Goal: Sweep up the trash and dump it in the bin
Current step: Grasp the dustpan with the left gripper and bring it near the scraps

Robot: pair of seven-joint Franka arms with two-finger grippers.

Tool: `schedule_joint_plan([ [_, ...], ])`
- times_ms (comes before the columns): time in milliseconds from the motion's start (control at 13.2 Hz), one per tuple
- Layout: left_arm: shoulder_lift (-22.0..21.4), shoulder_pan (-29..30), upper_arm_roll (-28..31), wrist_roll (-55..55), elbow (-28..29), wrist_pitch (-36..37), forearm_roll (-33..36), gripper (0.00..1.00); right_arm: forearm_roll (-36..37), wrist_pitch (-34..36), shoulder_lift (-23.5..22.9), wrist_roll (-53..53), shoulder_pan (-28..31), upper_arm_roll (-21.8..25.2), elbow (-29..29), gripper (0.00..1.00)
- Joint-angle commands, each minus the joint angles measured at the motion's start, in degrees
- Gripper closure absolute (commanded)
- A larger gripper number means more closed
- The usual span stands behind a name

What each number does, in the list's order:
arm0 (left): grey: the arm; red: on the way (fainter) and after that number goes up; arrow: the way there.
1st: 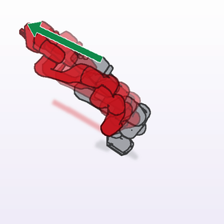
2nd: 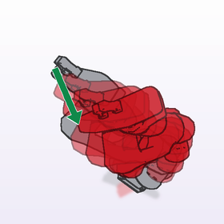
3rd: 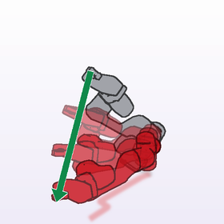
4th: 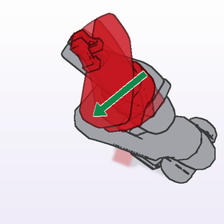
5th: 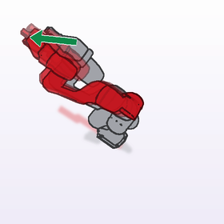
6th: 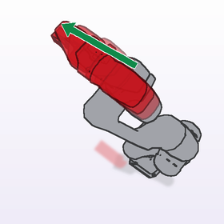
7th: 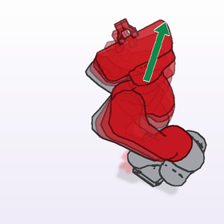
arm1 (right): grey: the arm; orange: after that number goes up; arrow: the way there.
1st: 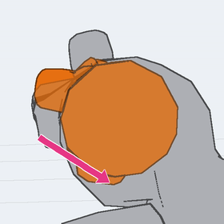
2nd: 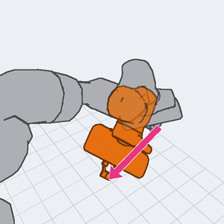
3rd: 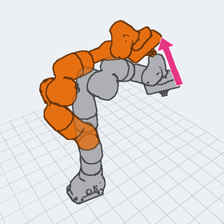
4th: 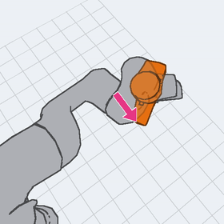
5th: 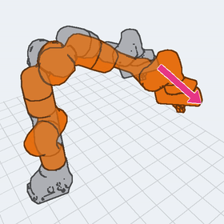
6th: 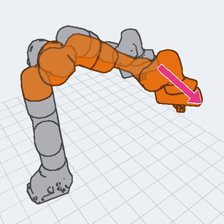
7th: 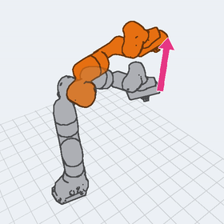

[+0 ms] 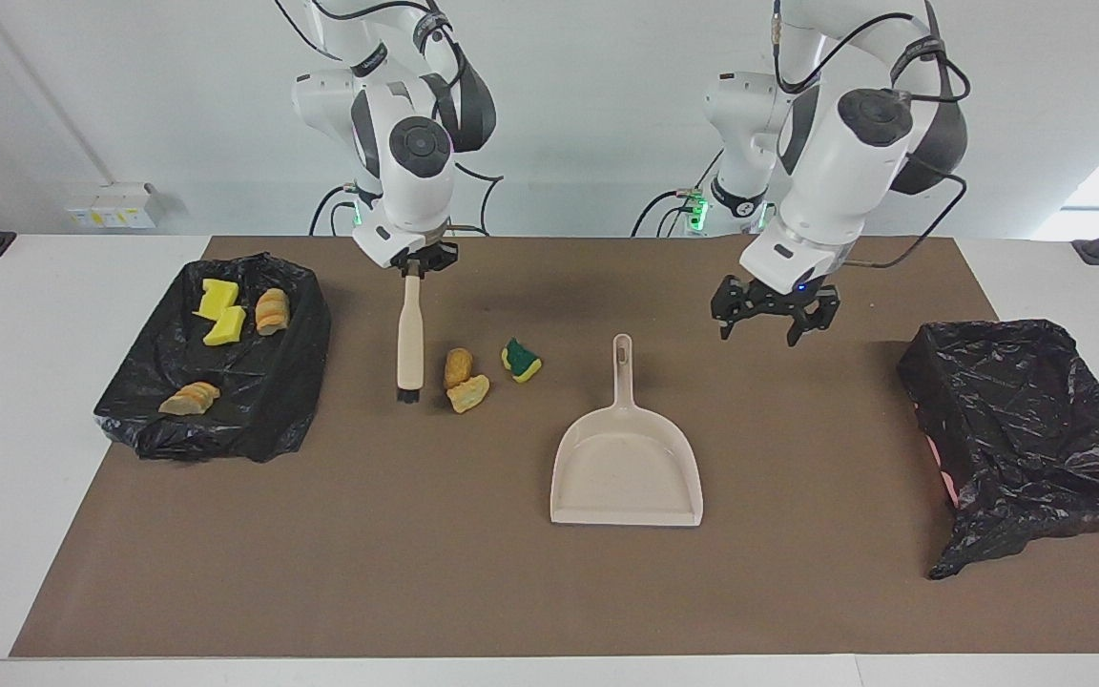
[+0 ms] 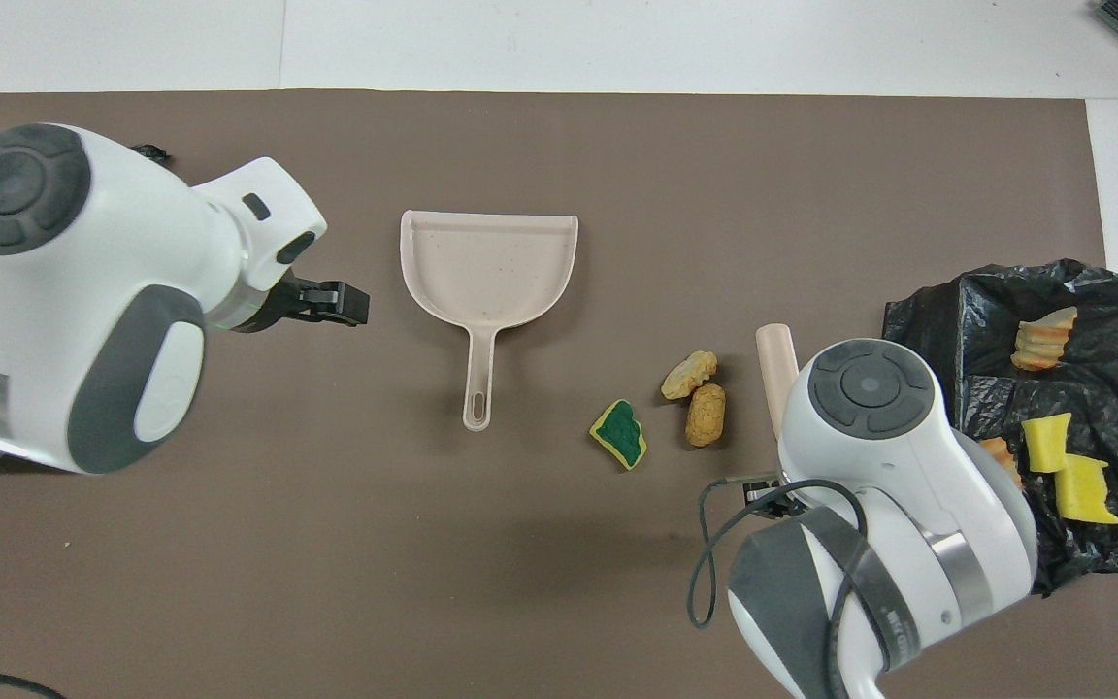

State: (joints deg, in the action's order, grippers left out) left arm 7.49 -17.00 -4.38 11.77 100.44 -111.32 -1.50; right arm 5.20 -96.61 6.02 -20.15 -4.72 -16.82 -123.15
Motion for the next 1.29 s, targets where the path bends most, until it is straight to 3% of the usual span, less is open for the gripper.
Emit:
schedule_joint_plan([
  [0, 5.7, -5.9, 1.0, 7.0, 0.5, -6.9, 0.4, 0.0, 1.3, -0.4, 2.9, 6.8, 3.7, -0.4, -3.8, 1.0],
  [227, 9.1, -10.4, 1.1, 12.0, 1.8, -11.9, 1.1, 0.0, 1.1, -2.1, 3.9, 10.5, 6.7, -0.5, -6.0, 1.0],
  [606, 7.3, -13.5, 1.0, 13.7, 9.5, -16.5, 1.9, 0.0, 0.1, -2.2, 4.3, 11.4, 7.9, -0.4, -6.6, 1.0],
  [758, 7.2, -13.5, 1.0, 16.8, 9.9, -16.8, 1.4, 0.21, -0.5, -2.2, 4.3, 12.5, 8.2, -0.4, -6.6, 1.0],
  [834, 7.2, -13.5, 1.0, 17.1, 9.9, -16.8, 1.4, 0.5, -1.6, -2.2, 4.3, 12.9, 8.2, -0.4, -6.7, 1.0],
  [909, 7.1, -13.3, 1.0, 16.9, 10.0, -16.8, 1.3, 0.98, -1.8, -2.4, 4.4, 12.9, 8.2, -0.4, -7.1, 1.0],
  [1213, 7.3, -12.5, 1.0, 14.5, 9.3, -15.8, 1.4, 1.0, -1.9, -3.8, 4.5, 12.8, 8.1, -0.4, -7.9, 1.0],
])
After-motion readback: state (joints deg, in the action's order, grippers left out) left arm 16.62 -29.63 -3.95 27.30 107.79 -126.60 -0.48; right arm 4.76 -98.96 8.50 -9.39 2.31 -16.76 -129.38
